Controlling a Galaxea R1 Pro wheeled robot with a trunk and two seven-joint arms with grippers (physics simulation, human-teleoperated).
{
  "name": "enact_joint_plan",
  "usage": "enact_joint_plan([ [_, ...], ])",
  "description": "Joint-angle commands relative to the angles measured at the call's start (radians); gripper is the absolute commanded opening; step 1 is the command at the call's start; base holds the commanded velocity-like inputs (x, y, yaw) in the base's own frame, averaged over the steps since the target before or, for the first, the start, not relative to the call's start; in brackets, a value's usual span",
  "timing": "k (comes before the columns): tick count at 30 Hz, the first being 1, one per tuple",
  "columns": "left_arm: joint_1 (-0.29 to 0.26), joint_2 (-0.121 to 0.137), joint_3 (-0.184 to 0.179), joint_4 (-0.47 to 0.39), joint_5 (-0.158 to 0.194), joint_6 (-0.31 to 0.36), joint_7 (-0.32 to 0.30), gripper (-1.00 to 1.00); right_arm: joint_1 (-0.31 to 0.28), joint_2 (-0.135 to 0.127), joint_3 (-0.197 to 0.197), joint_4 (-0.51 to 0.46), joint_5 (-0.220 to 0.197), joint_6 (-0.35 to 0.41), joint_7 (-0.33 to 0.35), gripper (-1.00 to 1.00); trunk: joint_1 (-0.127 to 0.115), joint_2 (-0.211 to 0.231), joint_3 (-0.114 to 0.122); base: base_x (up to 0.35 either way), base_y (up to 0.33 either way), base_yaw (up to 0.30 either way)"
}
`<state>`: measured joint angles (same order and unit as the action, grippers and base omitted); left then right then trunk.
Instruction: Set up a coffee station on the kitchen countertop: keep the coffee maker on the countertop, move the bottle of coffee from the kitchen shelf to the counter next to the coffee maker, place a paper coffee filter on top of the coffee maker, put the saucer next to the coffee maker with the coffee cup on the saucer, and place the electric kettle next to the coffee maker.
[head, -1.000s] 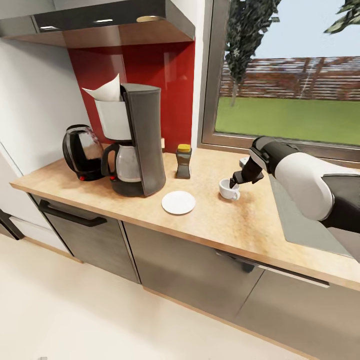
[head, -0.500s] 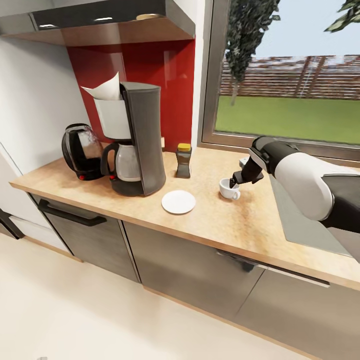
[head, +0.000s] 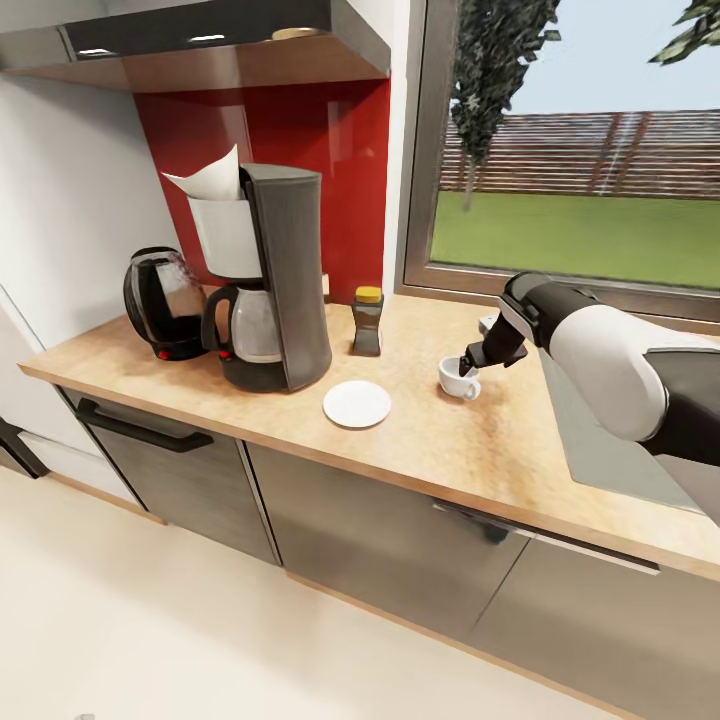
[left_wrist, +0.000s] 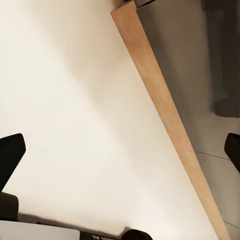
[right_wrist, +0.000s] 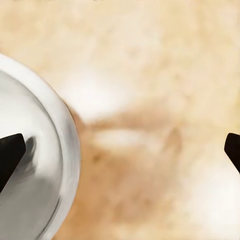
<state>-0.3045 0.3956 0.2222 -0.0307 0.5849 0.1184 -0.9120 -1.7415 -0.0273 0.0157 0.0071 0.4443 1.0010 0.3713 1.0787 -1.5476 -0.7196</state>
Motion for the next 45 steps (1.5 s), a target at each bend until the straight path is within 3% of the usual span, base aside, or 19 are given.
enact_joint_plan([
  [1,-0.001,0.0,0.008,0.0,-0.002,0.01,-0.004,1.0,-0.001,0.0,0.001,0.001,0.01,0.0,0.01,-1.0,0.0,0.0,-0.001,0.0,0.0,0.0],
  [26,0.0,0.0,0.008,0.0,-0.002,0.01,-0.004,1.0,-0.001,0.0,0.001,-0.001,0.01,0.001,0.011,-1.0,0.0,0.0,0.0,0.0,0.0,0.0],
  [45,0.0,0.0,0.008,0.0,-0.002,0.01,-0.004,1.0,-0.001,0.0,0.001,-0.003,0.01,0.0,0.011,-1.0,0.0,0.0,0.029,0.0,0.0,0.0],
])
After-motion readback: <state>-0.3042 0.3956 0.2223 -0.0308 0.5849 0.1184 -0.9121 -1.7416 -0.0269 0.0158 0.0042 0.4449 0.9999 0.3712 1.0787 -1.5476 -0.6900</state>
